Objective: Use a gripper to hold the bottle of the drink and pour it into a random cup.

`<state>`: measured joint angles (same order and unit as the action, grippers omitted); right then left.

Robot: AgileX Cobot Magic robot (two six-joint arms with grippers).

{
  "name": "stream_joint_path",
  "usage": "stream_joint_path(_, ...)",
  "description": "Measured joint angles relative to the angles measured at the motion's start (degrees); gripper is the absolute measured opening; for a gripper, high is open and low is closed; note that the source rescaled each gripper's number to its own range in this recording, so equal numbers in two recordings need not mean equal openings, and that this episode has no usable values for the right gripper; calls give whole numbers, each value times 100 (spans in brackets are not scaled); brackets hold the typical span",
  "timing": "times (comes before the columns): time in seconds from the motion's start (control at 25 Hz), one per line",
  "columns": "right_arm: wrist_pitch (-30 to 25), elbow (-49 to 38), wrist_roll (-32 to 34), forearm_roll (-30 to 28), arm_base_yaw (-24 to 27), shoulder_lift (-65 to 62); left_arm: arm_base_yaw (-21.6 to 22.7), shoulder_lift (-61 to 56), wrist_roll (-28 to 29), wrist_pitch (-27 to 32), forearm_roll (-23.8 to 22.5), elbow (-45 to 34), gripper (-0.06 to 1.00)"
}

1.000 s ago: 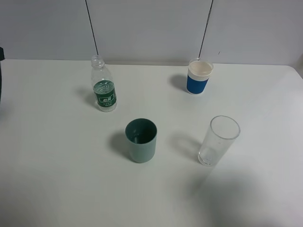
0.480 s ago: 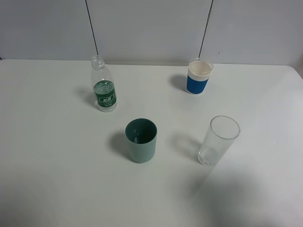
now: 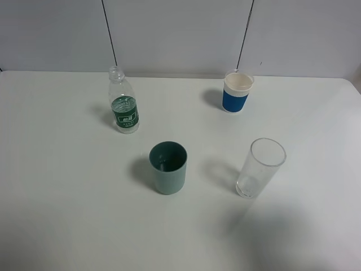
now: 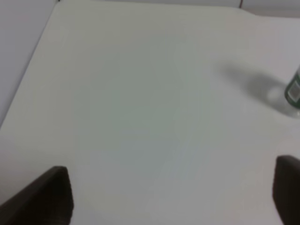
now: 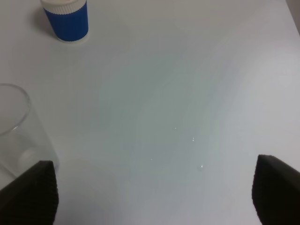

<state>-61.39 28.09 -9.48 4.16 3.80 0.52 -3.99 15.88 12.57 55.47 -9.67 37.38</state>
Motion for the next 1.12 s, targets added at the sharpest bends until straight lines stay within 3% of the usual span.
stream_joint_path(0.28, 0, 0, 0, 0, 0, 0, 0, -437, -38, 464, 54, 0, 71)
stream_joint_path(0.76, 0, 0, 0, 0, 0, 0, 0, -1517, -273, 614, 106, -170, 71)
stream_joint_path(1.12, 0, 0, 0, 0, 0, 0, 0, -1609, -293, 689, 348, -543, 71)
